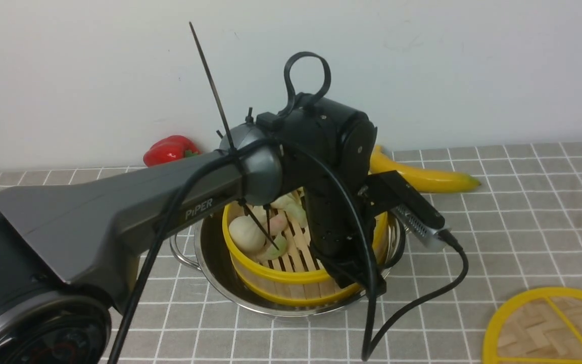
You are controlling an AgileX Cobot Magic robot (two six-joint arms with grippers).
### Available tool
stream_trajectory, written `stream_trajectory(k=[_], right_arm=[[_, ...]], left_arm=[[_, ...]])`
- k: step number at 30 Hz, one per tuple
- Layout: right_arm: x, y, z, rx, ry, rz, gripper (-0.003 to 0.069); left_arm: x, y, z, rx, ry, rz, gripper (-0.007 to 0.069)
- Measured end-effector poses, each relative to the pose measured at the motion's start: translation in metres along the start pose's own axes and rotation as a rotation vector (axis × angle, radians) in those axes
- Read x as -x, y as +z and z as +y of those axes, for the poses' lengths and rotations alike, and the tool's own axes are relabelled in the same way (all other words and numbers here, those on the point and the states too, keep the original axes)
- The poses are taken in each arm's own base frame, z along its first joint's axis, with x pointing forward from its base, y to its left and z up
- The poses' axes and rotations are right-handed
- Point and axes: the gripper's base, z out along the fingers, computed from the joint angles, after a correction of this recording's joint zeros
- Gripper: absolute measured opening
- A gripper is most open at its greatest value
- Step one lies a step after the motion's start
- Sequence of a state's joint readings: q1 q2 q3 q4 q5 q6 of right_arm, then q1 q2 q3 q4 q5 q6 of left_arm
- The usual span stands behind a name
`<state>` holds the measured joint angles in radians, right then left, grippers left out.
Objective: Place the steamer in the pot on the grey tablecloth, and put the lid on the steamer.
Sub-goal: 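Place the bamboo steamer basket with dumplings into the steel pot with the left gripper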
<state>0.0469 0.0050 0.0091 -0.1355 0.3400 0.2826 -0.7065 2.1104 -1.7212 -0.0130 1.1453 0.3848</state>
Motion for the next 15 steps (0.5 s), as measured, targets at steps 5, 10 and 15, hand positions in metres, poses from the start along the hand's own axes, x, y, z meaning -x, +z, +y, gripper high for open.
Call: stream_trajectory(k=[5, 10, 15], right_arm=[[0.0, 0.0, 0.0, 0.0, 0.0, 0.0, 0.0242], [0.0, 0.0, 0.0, 0.0, 0.0, 0.0, 0.0242], [0.0, 0.0, 0.0, 0.0, 0.0, 0.0, 0.0242]], left_arm=[[0.0001, 0.0, -0.0002, -0.002, -0.002, -0.001, 0.0044], [0.0001, -0.0002, 0.0004, 0.004, -0.002, -0.001, 0.0119], [0.002, -0.0028, 0.0007, 0.011, 0.002, -0.015, 0.0235]])
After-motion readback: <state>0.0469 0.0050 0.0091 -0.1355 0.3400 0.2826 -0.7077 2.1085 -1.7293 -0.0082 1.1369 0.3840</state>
